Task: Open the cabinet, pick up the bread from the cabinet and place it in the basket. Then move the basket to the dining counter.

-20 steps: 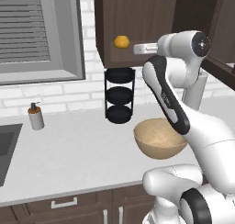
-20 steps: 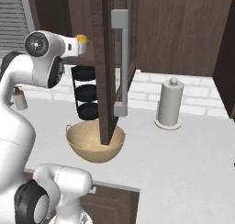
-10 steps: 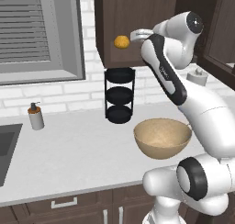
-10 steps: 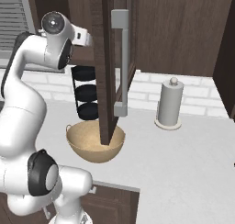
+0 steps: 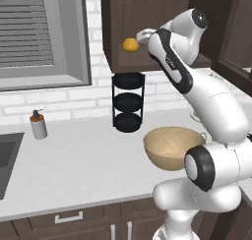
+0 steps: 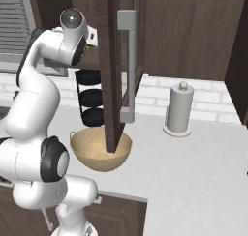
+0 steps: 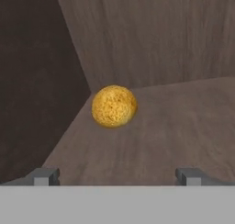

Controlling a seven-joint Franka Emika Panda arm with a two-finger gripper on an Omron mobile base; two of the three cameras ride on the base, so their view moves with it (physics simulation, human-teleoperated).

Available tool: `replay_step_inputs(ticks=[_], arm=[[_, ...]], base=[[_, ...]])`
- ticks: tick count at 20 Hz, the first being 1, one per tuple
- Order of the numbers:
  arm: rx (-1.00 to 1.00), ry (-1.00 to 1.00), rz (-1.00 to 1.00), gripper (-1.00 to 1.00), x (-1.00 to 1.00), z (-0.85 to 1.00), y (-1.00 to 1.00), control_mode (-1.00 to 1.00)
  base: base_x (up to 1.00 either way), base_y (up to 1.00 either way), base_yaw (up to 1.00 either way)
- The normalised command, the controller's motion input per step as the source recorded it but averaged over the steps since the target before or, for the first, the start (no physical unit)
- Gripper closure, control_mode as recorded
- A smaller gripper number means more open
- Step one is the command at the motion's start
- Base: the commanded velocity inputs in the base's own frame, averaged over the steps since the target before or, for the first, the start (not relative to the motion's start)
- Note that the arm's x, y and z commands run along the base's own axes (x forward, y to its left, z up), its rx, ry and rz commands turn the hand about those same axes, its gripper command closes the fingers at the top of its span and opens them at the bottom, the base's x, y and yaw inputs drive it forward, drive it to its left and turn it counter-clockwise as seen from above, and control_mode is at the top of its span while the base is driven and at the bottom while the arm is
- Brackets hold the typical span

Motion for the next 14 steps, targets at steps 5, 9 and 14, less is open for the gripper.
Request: replay_step_inputs(ticks=[5, 9, 14], arm=[[0.00, 0.08, 0.00, -1.00, 0.33, -0.05, 0.11, -1.00], [0.04, 0.00, 0.01, -1.00, 0.24, 0.00, 0.19, -1.00], [0.04, 0.00, 0.01, -1.00, 0.25, -0.17, 0.15, -1.00]], base=[[0.00, 0.00, 0.00], [0.00, 0.00, 0.00], [0.00, 0.00, 0.00]])
